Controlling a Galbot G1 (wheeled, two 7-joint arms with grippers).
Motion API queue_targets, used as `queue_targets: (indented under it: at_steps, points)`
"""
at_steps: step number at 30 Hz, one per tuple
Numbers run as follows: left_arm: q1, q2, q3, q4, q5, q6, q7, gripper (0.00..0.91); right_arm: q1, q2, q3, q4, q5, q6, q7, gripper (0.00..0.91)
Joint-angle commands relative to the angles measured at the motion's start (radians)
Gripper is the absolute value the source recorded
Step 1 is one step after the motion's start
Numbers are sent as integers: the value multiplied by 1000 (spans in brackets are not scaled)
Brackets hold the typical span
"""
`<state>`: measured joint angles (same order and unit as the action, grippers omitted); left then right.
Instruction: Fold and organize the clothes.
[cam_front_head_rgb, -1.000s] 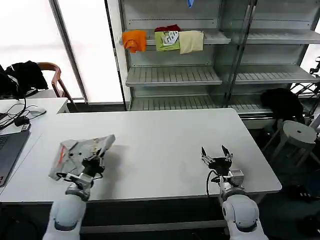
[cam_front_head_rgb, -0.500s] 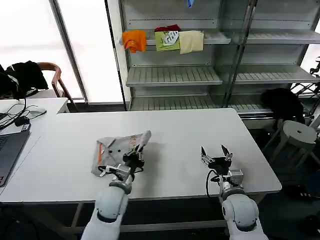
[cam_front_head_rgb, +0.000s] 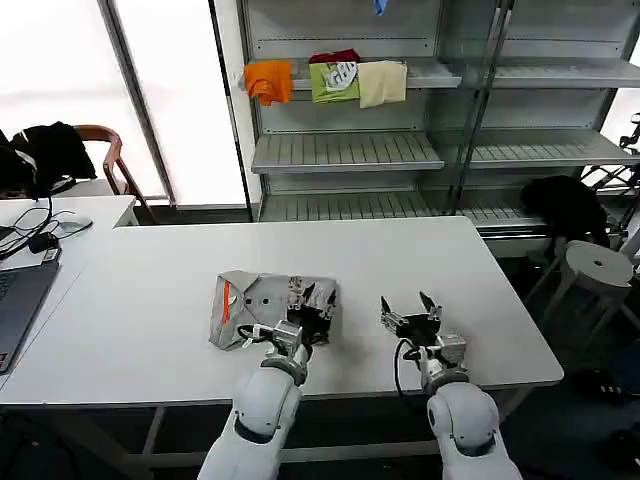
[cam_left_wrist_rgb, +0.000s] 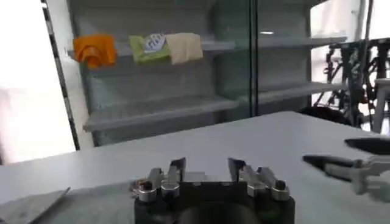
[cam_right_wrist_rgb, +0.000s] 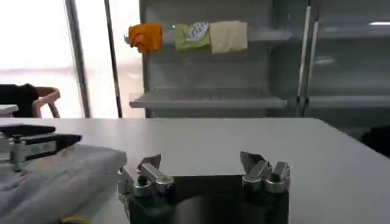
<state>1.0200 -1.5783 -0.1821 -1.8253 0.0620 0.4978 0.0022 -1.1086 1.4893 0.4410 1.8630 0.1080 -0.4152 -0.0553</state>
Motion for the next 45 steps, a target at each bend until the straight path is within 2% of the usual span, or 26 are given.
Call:
queue_targets:
  at_steps: [1, 6, 12, 14, 16, 18, 25, 37, 45]
  points:
    - [5, 32, 38, -272, -80, 75, -34, 907, 59, 90, -113, -40, 138, -116, -8, 907]
    - [27, 119, -69, -326, -89, 68, -16, 907, 79, 145, -151, -86, 219, -158, 11, 907]
    - [67, 175, -236, -344, -179, 67, 0, 907, 87, 169, -161, -140, 284, -162, 13, 907]
    - [78, 184, -283, -350, -210, 69, 14, 907, 90, 169, -166, -152, 297, -162, 22, 725]
    - [87, 190, -317, -353, -240, 70, 18, 907, 96, 169, -177, -170, 314, -162, 58, 151]
    - [96, 194, -341, -352, -261, 70, 20, 907, 95, 169, -177, -177, 318, -161, 78, 10]
    - [114, 192, -374, -331, -284, 69, 35, 907, 85, 166, -149, -163, 333, -160, 124, 0]
    - [113, 179, -387, -309, -287, 63, 44, 907, 75, 140, -105, -101, 368, -157, 136, 0]
    - [128, 183, -404, -303, -282, 49, 63, 907, 66, 76, -51, -9, 376, -165, 143, 0]
